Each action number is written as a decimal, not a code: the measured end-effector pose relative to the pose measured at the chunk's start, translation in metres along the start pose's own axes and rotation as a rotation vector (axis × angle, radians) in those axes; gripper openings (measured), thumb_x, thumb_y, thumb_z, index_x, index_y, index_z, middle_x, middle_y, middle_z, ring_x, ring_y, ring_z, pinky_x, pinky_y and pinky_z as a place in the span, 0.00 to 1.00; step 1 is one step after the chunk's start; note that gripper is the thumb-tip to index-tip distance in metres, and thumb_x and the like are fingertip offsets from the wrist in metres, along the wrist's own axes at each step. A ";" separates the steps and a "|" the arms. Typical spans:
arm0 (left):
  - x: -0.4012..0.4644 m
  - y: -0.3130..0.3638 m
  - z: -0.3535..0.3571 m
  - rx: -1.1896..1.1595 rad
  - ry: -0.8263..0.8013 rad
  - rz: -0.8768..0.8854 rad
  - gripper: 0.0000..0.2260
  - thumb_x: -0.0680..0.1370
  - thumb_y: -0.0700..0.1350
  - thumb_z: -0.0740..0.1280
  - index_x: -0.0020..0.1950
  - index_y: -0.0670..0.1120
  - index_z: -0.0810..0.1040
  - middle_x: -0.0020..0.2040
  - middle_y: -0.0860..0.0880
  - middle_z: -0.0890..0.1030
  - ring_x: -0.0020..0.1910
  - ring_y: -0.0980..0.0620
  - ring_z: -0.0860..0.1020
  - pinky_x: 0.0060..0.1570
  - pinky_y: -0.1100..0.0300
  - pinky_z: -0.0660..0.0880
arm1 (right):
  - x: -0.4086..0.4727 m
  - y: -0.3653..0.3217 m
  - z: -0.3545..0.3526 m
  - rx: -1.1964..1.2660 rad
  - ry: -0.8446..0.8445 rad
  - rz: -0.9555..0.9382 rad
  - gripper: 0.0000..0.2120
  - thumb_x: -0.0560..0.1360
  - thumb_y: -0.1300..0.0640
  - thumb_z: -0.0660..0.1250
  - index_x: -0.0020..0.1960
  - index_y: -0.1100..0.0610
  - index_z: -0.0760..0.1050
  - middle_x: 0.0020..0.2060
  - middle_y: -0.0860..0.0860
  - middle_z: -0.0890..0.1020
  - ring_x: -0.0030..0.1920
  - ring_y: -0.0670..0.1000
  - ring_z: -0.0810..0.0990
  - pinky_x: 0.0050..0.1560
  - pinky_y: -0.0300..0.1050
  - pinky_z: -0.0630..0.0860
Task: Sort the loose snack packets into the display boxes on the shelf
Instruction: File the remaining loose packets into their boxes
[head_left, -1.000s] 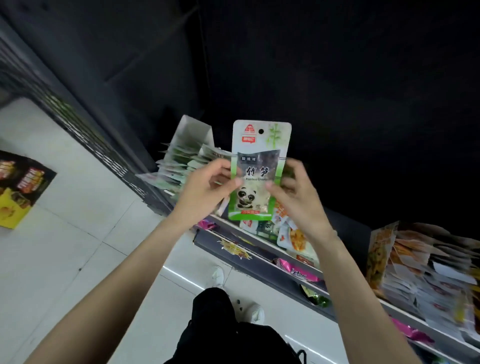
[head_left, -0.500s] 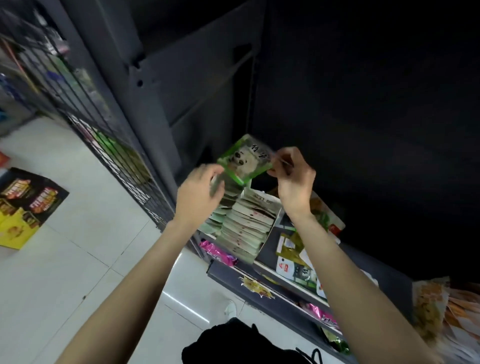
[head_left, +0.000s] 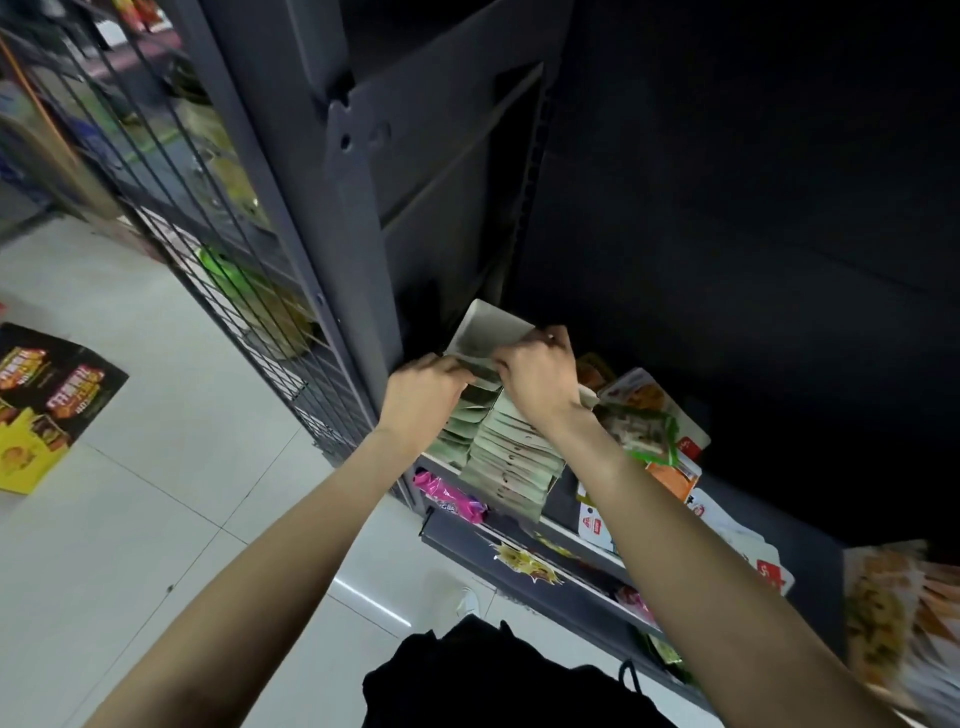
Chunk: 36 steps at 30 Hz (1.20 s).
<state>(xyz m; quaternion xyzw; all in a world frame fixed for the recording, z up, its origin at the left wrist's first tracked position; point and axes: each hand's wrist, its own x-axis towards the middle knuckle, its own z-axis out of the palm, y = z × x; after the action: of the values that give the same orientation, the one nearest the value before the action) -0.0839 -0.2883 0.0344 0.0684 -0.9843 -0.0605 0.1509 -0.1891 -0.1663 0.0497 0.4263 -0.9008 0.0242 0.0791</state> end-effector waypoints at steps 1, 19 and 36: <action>0.000 0.000 0.001 0.000 0.011 -0.004 0.11 0.61 0.39 0.79 0.38 0.52 0.84 0.36 0.53 0.82 0.32 0.50 0.79 0.24 0.63 0.73 | -0.001 -0.002 0.001 0.008 -0.064 0.007 0.13 0.76 0.59 0.60 0.48 0.49 0.82 0.38 0.50 0.83 0.47 0.54 0.78 0.60 0.47 0.60; -0.059 0.107 0.024 -0.124 -0.019 -0.035 0.20 0.75 0.54 0.63 0.65 0.48 0.74 0.61 0.49 0.77 0.61 0.46 0.73 0.62 0.49 0.69 | -0.170 0.120 0.034 0.411 0.119 0.367 0.09 0.77 0.59 0.65 0.54 0.53 0.81 0.43 0.51 0.85 0.40 0.52 0.83 0.41 0.51 0.80; -0.077 0.199 0.064 -0.267 0.052 -0.020 0.17 0.76 0.50 0.60 0.61 0.45 0.75 0.53 0.47 0.80 0.54 0.46 0.76 0.54 0.53 0.74 | -0.187 0.137 0.103 -0.006 -0.334 0.225 0.24 0.79 0.41 0.56 0.71 0.49 0.66 0.63 0.57 0.73 0.63 0.56 0.71 0.59 0.51 0.70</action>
<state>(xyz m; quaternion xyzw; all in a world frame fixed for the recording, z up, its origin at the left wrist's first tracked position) -0.0536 -0.0744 -0.0205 0.0591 -0.9626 -0.1905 0.1834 -0.1903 0.0521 -0.0795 0.3207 -0.9434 -0.0409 -0.0736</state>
